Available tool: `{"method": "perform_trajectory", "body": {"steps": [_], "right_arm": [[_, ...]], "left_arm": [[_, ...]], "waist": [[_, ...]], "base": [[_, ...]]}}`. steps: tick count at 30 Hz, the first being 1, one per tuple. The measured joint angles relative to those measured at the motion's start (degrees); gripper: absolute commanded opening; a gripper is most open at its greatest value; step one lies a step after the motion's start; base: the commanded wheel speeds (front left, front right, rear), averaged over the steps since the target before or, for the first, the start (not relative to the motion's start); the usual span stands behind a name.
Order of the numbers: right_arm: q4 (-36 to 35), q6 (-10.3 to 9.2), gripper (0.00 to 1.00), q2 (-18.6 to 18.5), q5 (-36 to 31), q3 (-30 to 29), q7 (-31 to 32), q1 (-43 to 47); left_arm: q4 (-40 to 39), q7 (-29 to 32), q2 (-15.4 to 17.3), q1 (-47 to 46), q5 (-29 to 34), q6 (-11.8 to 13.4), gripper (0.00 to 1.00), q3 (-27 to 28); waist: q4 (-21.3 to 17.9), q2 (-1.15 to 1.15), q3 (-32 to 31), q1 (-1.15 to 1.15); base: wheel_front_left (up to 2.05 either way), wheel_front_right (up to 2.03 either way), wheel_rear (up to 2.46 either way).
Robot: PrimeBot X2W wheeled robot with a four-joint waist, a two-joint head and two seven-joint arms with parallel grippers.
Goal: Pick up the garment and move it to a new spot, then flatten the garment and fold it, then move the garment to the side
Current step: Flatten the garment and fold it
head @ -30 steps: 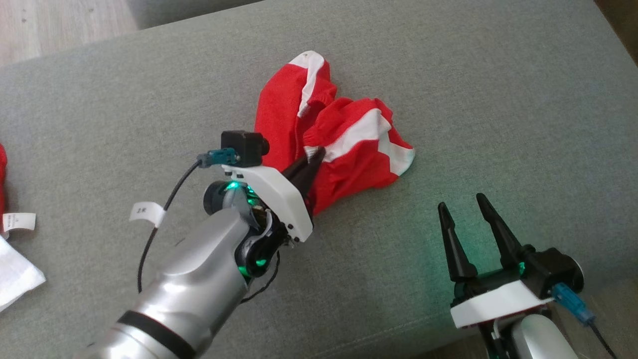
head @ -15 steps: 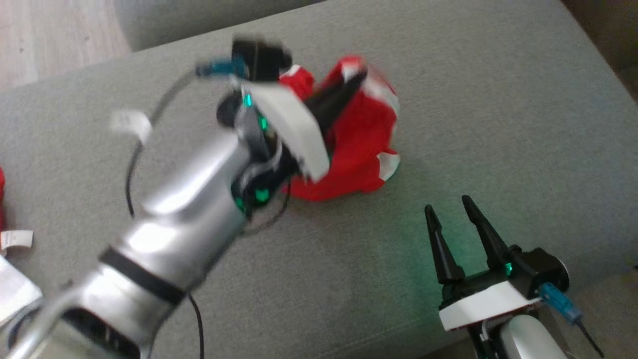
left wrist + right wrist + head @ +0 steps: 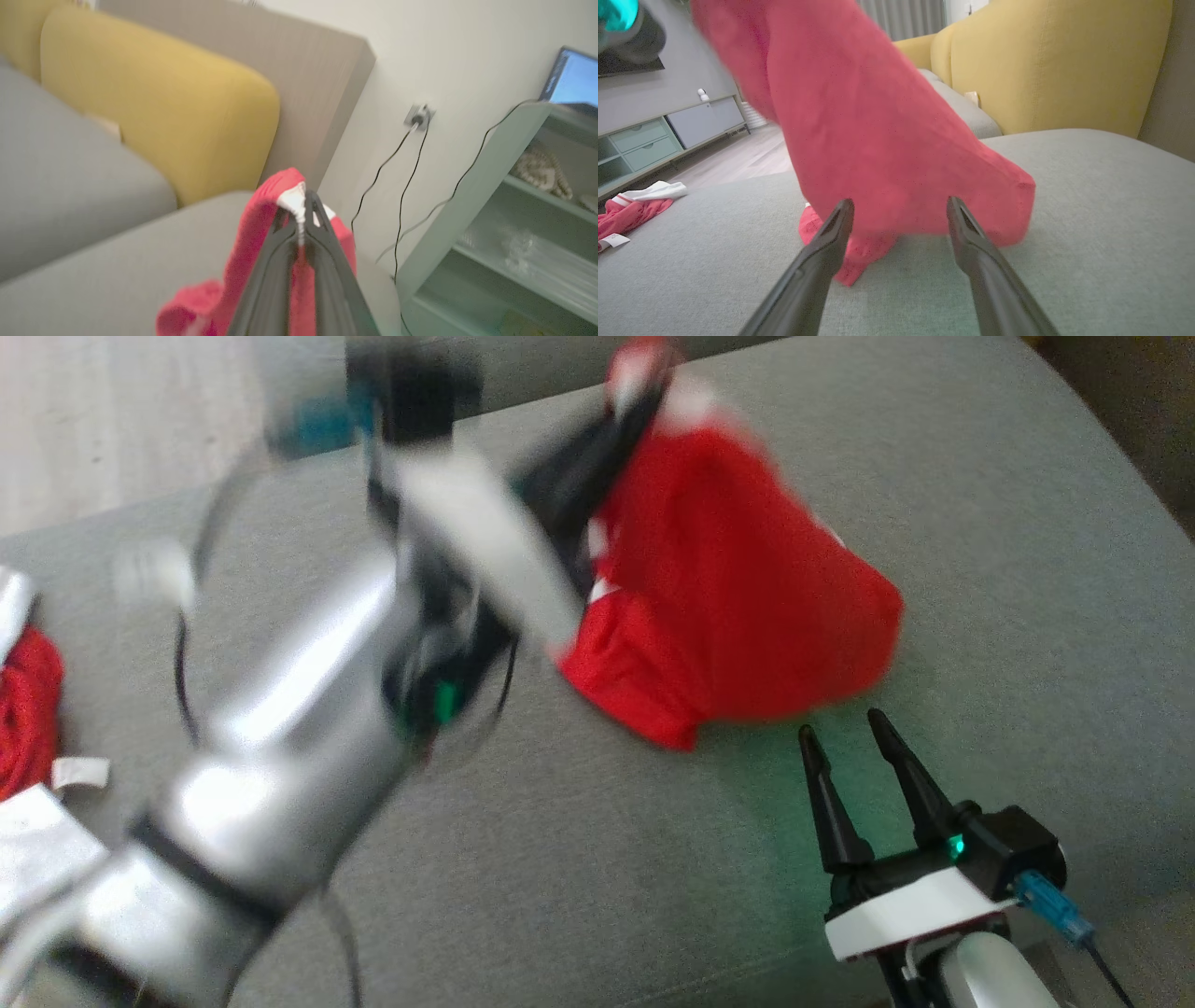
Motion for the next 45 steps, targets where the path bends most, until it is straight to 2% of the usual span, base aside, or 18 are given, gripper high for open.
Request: {"method": "perform_trajectory", "body": {"steps": [3,7,10,12,13,16,19,24,26,29,33,36,39,45], "right_arm": [[0.03,0.0,1.0,0.0,-0.03,-0.62,0.0,0.51],[0.05,0.0,1.0,0.05,-0.2,-1.22,0.0,1.47],[0.08,0.0,1.0,0.05,-0.31,-1.35,0.0,1.96],[0.04,0.0,1.0,0.05,-0.59,-1.37,0.0,1.96],[0.01,0.0,1.0,0.03,-0.59,-1.38,0.0,1.93],[0.11,0.0,1.0,-0.18,-0.47,-1.41,0.0,1.78],[1.69,0.0,1.0,-1.67,0.01,-1.34,0.0,0.1],[12.38,0.0,1.0,-5.99,4.36,1.47,0.0,-7.59],[18.17,0.0,1.0,-7.78,7.79,4.24,0.19,-11.66],[23.14,0.0,1.0,-10.16,14.72,9.83,1.68,-17.93],[25.47,0.0,1.0,-12.93,24.04,17.39,4.76,-24.42],[26.73,0.0,1.0,-15.34,28.77,21.97,6.37,-26.11],[28.28,0.0,1.0,-17.02,32.84,24.85,7.08,-26.2],[26.99,0.0,1.0,-19.74,40.8,29.87,6.16,-26.05]], "left_arm": [[-4.12,-2.99,5.0,10.55,-0.08,-0.01,0.0,-5.26],[-2.86,-9.11,8.57,23.55,1.98,0.45,0.0,-7.35],[-0.91,-10.92,9.44,28.6,8.01,5.68,0.0,-7.23],[-1.03,-11.28,9.29,30.98,13.04,10.21,0.0,-4.75],[-1.97,-11.34,9.32,32.03,16.46,11.65,0.0,-2.79],[-4.72,-11.39,9.67,35.09,26.06,13.79,0.0,1.16],[-5.57,-11.4,9.69,38.85,31.83,14.18,0.0,4.27],[-4.45,-11.4,9.4,41.83,35.61,13.3,0.0,9.79],[-4.28,-11.4,8.84,41.77,36.49,12.58,0.0,12.23],[-3.76,-11.4,7.5,41.72,37.71,10.5,0.0,14.27],[-3.2,-11.4,5.47,41.52,40.36,8.21,0.0,16.22],[-2.68,-11.4,4.11,41.24,42.31,7.05,0.0,17.66],[-2.44,-11.4,2.83,41.27,43.86,6.41,0.0,19.01],[-1.68,-11.4,1.32,41.42,46.8,4.54,0.0,22.39]], "waist": [[2.04,0.0,-0.26,0.0],[5.21,0.0,-0.69,0.0],[7.71,0.0,-1.0,0.0],[9.35,0.0,-1.17,0.0],[10.09,0.0,-1.21,0.0],[12.12,0.0,-1.22,0.0],[13.94,0.0,-1.03,0.0],[16.05,0.0,-0.04,0.0],[16.6,0.0,0.61,0.0],[17.43,0.0,1.73,0.0],[18.66,0.0,3.18,0.0],[19.7,0.0,3.91,0.0],[20.59,0.0,4.2,0.0],[21.32,0.0,3.57,0.0]], "base": [[0.0,0.0,0.0],[0.0,0.0,0.0],[0.0,0.0,0.0],[0.0,0.0,0.0],[0.0,0.0,0.0],[0.0,0.0,0.0],[0.0,0.0,0.0],[0.0,0.0,0.0],[0.0,0.0,0.0],[0.0,0.0,0.0],[0.0,0.0,0.0],[0.0,0.0,0.0],[0.0,0.0,0.0],[0.0,0.0,0.0]]}}
